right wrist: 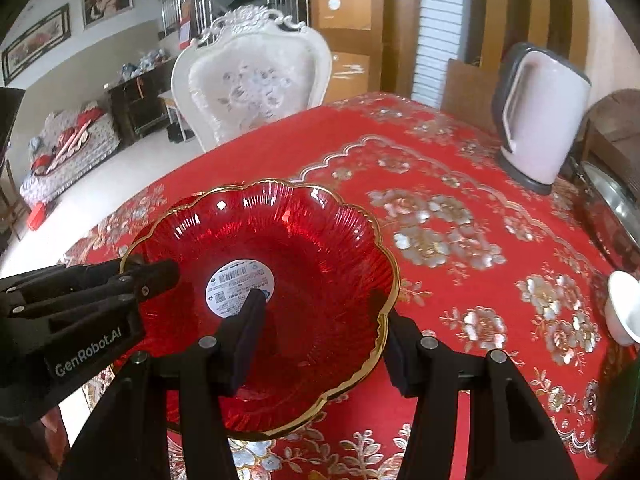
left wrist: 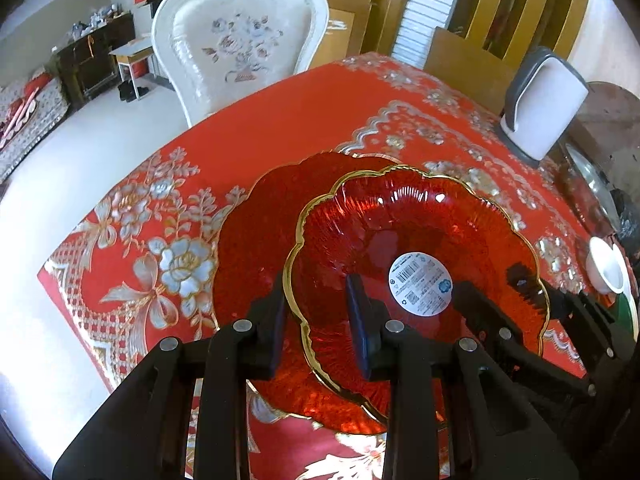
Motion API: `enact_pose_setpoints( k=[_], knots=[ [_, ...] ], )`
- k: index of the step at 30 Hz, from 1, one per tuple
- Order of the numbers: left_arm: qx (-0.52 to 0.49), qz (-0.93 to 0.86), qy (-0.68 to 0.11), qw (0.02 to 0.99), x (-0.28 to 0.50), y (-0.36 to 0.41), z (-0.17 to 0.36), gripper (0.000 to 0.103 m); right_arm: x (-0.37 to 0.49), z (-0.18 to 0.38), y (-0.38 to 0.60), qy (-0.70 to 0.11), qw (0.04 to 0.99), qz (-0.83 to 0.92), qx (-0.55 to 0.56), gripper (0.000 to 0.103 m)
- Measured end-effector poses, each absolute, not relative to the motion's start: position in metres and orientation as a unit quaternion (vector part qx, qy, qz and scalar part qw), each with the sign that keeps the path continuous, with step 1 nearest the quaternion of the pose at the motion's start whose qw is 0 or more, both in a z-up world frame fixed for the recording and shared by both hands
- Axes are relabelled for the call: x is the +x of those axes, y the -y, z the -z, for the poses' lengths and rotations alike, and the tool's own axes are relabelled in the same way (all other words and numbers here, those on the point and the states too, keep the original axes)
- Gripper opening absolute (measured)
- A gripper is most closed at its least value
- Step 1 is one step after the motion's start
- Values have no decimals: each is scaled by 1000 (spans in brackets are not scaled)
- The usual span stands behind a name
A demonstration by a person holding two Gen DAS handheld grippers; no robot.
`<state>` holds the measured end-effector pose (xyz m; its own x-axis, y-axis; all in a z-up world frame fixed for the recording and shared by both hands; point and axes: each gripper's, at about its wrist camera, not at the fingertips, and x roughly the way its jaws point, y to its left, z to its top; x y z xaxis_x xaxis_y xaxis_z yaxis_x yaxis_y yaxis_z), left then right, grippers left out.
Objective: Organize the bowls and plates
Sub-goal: 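Carry the small red plate and lower it into the red wedding bowl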
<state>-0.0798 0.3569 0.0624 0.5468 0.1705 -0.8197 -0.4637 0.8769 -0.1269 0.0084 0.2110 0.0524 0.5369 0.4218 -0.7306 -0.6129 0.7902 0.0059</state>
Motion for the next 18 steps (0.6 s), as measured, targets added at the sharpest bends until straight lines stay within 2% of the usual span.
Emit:
enact_pose_setpoints(
  k=[10, 18],
  knots=[
    [-167, -203, -457, 850, -78, -367, -36, 27, 11, -34, -234, -406, 847, -306, -157, 56],
    [-158, -215, -451, 852, -74, -370, -36, 28, 22, -26, -242, -430, 832, -316, -154, 57]
  ],
)
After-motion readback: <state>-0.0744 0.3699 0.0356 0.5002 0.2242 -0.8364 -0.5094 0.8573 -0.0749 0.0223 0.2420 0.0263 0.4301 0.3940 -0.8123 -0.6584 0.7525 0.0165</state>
